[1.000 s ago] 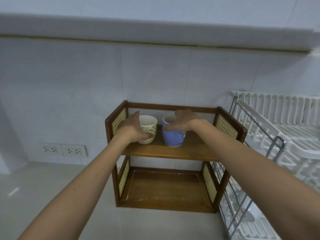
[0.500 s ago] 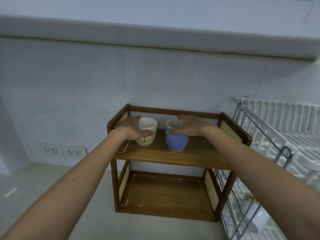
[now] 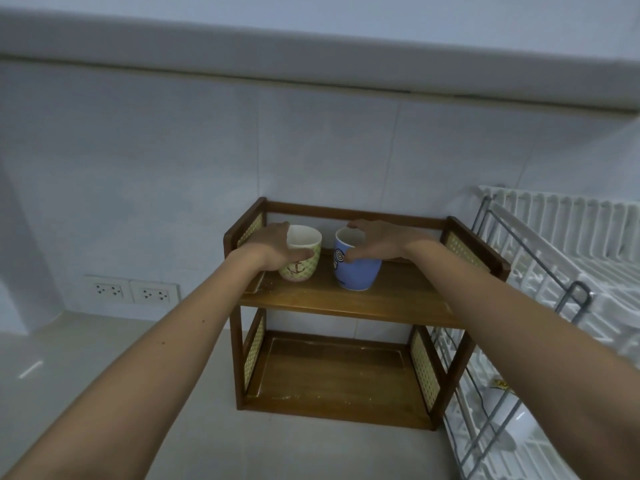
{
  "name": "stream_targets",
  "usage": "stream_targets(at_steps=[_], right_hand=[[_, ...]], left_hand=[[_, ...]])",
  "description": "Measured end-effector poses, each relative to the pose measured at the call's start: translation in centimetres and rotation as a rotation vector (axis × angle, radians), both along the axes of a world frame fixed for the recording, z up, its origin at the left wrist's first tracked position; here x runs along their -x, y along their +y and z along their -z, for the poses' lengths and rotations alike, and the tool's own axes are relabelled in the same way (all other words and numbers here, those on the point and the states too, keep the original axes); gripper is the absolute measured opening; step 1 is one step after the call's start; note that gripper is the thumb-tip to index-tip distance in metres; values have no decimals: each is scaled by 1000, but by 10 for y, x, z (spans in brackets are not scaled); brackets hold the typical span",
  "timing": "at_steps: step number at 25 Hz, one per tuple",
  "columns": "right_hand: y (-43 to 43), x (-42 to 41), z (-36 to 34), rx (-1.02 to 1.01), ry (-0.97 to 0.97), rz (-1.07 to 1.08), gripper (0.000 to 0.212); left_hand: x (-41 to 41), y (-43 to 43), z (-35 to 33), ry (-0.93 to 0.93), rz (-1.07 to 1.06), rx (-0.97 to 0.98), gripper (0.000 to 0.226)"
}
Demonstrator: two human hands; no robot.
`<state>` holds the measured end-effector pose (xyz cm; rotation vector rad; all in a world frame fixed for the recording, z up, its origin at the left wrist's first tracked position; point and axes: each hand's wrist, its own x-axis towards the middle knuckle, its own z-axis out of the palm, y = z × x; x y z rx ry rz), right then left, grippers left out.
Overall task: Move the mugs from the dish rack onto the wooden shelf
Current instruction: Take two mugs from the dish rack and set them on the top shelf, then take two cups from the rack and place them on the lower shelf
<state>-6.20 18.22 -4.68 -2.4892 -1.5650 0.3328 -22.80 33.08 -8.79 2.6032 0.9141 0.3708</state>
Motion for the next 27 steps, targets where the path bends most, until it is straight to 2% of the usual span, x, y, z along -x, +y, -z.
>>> stream_targets(at_steps=[2, 4, 7, 10, 13, 17, 21, 27], right_hand=[[-6, 7, -3, 58, -59, 24, 97], [-20, 12, -16, 12, -140, 20, 93], [-62, 13, -61, -144, -324, 74, 81], [-131, -5, -104, -213, -417, 214, 78], [-216, -48, -118, -186, -436, 351, 74], [-324, -113, -112, -135, -377, 561, 66], [-401, -167, -104, -141, -349, 673, 54], [-451, -224, -78, -125, -298, 675, 47]], left_hand=[[2, -10, -3, 27, -17, -26, 84], [4, -31, -10, 0, 0, -110, 86], [-8, -80, -40, -211, 114, -247, 69], [-37, -147, -77, -422, 280, -333, 51], [-74, -217, -99, -484, 465, -362, 43], [-128, -294, -109, -415, 619, -350, 41], [-184, -349, -119, -285, 665, -396, 42], [-268, -411, -116, -43, 730, -694, 72]])
